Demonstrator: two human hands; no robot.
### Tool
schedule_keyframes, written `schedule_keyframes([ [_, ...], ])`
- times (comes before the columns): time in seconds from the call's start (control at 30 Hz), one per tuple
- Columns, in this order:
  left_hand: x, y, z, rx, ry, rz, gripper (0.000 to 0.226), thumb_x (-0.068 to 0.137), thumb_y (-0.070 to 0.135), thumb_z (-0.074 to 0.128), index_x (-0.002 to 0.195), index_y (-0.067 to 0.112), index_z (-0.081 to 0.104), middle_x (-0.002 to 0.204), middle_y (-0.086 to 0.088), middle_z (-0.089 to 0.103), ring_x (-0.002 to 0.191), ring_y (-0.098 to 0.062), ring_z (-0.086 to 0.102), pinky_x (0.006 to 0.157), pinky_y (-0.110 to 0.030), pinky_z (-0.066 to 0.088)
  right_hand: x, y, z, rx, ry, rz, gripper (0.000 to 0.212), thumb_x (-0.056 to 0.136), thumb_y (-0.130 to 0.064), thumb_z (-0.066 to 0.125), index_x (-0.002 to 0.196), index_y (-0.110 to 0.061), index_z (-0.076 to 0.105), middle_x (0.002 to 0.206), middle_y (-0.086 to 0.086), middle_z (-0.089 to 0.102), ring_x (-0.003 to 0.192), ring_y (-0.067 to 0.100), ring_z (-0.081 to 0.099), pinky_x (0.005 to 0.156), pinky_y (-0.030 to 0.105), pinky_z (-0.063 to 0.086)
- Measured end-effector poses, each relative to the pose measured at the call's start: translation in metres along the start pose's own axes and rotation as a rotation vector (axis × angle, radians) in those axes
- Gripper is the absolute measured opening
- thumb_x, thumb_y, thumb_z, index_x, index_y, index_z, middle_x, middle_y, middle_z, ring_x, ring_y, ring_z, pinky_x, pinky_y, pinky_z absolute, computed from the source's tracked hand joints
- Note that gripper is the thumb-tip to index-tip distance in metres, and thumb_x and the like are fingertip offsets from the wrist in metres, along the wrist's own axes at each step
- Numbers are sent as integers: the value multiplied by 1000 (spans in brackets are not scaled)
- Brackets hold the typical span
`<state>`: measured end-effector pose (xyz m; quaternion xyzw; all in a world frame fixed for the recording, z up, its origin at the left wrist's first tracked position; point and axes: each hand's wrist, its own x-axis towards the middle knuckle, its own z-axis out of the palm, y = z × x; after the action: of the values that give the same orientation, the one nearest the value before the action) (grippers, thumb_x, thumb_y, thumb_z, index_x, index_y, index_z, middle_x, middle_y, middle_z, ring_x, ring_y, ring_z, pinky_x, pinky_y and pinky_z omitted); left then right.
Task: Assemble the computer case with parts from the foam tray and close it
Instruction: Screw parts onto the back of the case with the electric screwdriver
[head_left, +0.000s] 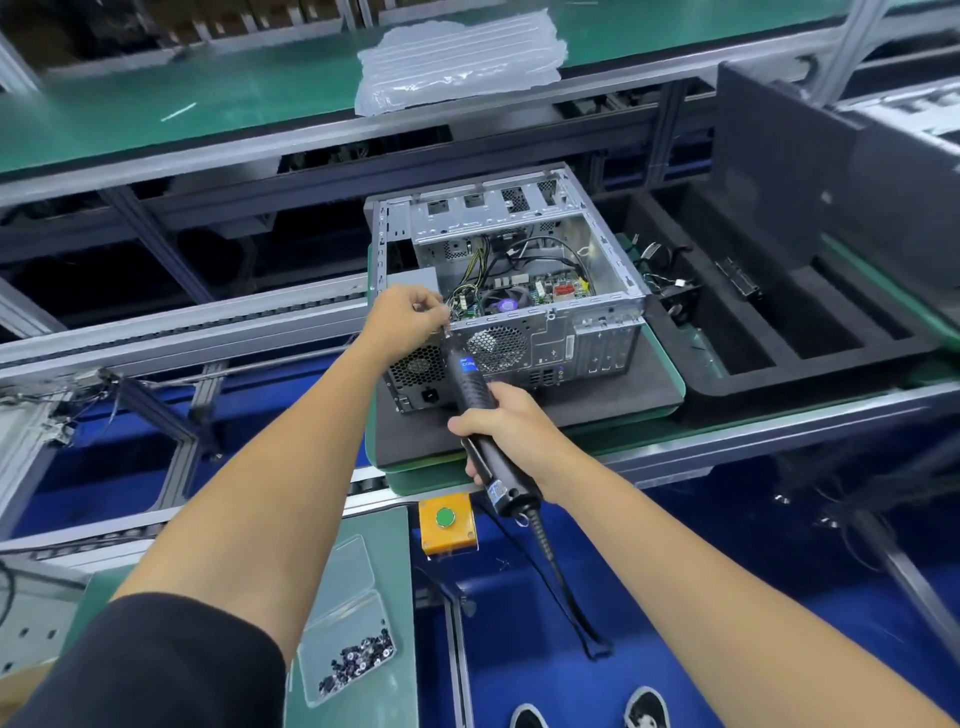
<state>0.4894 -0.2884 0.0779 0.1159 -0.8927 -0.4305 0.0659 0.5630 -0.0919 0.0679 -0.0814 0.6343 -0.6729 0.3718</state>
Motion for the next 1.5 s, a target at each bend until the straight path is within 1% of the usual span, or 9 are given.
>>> schedule_keyframes([
  [0.07, 7, 18, 11, -2, 90, 26, 29, 86, 19, 57, 62, 4, 59, 64, -6, 56, 57, -15, 46, 57, -22, 40, -3, -10, -10, 12, 28, -55, 21, 87, -6, 64, 97, -7, 46, 67, 10, 53, 45, 23, 55, 44, 28, 48],
  [0.13, 17, 43, 23, -107, 135, 41, 36, 88, 22, 56, 67, -8, 59, 57, -5, 50, 50, -14, 40, 50, -20, 35, -8, -22, -26, 22, 57, -111, 20, 87, -7, 65, 97, -8, 47, 68, 9, 55, 46, 24, 56, 45, 30, 48],
  [0.27, 36, 97, 60, -341, -15, 1, 37, 94, 34, 55, 64, 13, 63, 47, 6, 45, 36, -7, 37, 40, -15, 32, -21, -44, -80, 72, 84, -158, 25, 87, -17, 72, 102, -14, 52, 66, 1, 61, 52, 23, 57, 49, 32, 49],
  [0.57, 100, 205, 212, -346, -115, 78, 38, 94, 33, 57, 66, 8, 52, 56, -6, 41, 50, -16, 37, 55, -23, 33, -31, -59, -255, 36, 200, -44, 83, 85, -8, 73, 152, -19, 24, 92, 7, 60, 53, 24, 61, 51, 32, 51],
  [0.83, 155, 225, 366, -295, -144, -242, 41, 98, 26, 37, 64, 10, 55, 51, -3, 55, 41, -16, 49, 45, -21, 40, -2, -41, -408, -34, 283, 51, 49, 84, -4, 64, 128, -14, 47, 100, 10, 54, 57, 17, 54, 60, 36, 50],
  [0.97, 156, 186, 398, 115, -287, -169, 25, 92, 4, 47, 70, 5, 57, 77, -7, 60, 62, -23, 52, 60, -32, 44, 22, -33, -441, -56, 263, 134, 68, 85, -3, 61, 147, -11, 34, 103, 9, 55, 53, 17, 57, 56, 32, 51],
  [1.1, 164, 158, 411, 462, -406, -80, 8, 86, 8, 57, 81, 8, 63, 88, -8, 68, 80, -25, 62, 71, -33, 51, 46, -27, -456, -67, 261, 151, 68, 84, -3, 62, 145, -10, 34, 117, 13, 58, 66, 19, 59, 57, 31, 52],
  [1.27, 167, 145, 435, 731, -621, 10, 12, 83, 16, 57, 91, 10, 63, 93, -11, 63, 87, -32, 62, 68, -33, 49, 69, -22, -465, -78, 264, 152, 26, 79, 3, 61, 100, -7, 50, 78, 12, 55, 43, 17, 53, 45, 27, 49],
  [1.5, 168, 135, 464, 657, -677, -65, 21, 87, 1, 47, 100, 3, 63, 107, -17, 64, 97, -34, 60, 77, -37, 47, 91, -16, -471, -86, 272, 191, 24, 77, 2, 60, 96, -7, 49, 80, 15, 51, 40, 18, 51, 42, 26, 47],
])
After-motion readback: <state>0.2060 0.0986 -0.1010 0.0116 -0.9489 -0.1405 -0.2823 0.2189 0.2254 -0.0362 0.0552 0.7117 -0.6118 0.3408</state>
